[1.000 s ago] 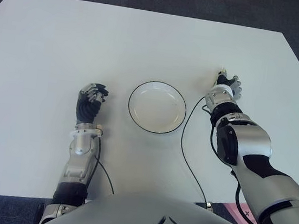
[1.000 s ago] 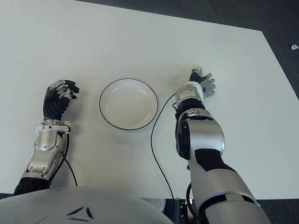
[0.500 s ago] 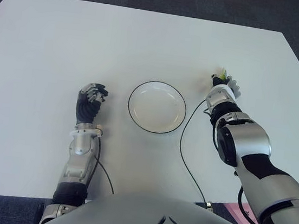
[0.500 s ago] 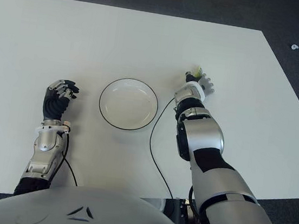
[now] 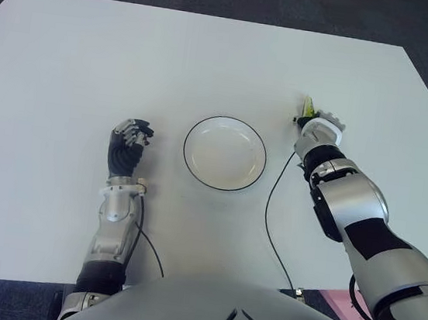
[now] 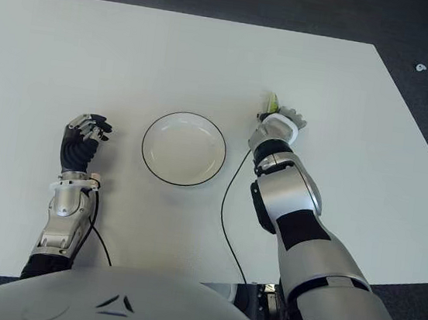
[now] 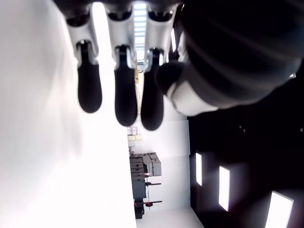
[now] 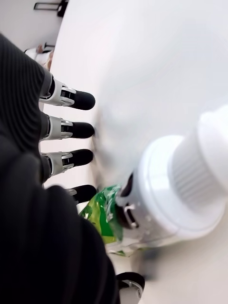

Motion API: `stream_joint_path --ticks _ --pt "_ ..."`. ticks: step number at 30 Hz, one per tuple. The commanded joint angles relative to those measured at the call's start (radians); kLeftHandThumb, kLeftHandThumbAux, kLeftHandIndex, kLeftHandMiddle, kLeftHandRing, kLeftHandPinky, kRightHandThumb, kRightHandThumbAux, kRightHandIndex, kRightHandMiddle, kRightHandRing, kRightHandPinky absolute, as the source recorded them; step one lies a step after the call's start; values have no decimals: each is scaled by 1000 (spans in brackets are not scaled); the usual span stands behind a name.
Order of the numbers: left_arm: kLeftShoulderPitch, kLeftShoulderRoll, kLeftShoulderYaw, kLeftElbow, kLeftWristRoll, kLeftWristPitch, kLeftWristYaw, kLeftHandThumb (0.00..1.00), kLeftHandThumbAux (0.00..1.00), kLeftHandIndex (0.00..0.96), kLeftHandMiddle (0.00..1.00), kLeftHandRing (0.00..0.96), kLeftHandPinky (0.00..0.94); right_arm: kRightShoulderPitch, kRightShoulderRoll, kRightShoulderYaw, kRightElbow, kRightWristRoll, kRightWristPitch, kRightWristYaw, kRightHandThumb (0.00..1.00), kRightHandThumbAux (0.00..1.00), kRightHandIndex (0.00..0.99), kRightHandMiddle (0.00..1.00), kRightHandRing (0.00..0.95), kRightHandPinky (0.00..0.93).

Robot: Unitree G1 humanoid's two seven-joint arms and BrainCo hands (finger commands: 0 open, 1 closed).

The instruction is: Put the toothpaste on the table into the plate.

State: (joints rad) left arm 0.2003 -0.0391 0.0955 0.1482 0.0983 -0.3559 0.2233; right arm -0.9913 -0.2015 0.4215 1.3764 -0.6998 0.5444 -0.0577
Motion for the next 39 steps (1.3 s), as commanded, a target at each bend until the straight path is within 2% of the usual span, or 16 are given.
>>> stream_joint_path --ticks 1,3,7,10,25,32,35,36,37,38,39 --pt "54 -14 -1 31 3 53 9 712 718 433 511 497 500 102 55 64 31 -26 -71 174 272 266 0 0 0 11" --pt "58 -15 -1 26 4 54 9 712 718 433 509 494 495 122 46 82 33 -41 -99 194 264 274 0 0 0 5" --pt "68 -17 -1 16 7 57 10 713 718 433 507 492 502 117 45 130 35 -76 -104 254 227 305 0 0 0 1" --pt "74 -23 -1 6 10 68 14 713 718 433 506 492 501 133 36 142 35 -84 -127 258 198 326 0 0 0 0" --pt "94 -35 4 -15 -2 79 12 713 718 432 514 500 514 109 32 234 37 -148 -85 362 113 420 0 0 0 0" --pt "91 -29 4 -6 9 65 20 714 718 433 519 503 515 127 40 254 41 -164 -17 339 31 490 0 0 0 0" --pt "89 -27 5 -5 12 67 22 714 717 433 517 502 505 128 45 231 39 -145 43 303 10 537 0 0 0 63" --pt "88 -27 6 -4 12 67 22 714 717 433 517 501 504 131 46 205 35 -123 62 260 6 561 0 0 0 95" --pt "88 -27 6 -3 11 66 23 714 717 433 518 502 513 133 46 187 32 -108 75 230 14 602 10 39 58 170" --pt "87 -28 7 -3 11 66 24 714 717 433 519 502 516 137 46 150 25 -78 84 170 18 616 13 53 79 197" --pt "86 -27 8 -3 10 66 24 714 717 434 520 503 523 140 47 123 21 -57 89 129 53 659 54 110 150 267"
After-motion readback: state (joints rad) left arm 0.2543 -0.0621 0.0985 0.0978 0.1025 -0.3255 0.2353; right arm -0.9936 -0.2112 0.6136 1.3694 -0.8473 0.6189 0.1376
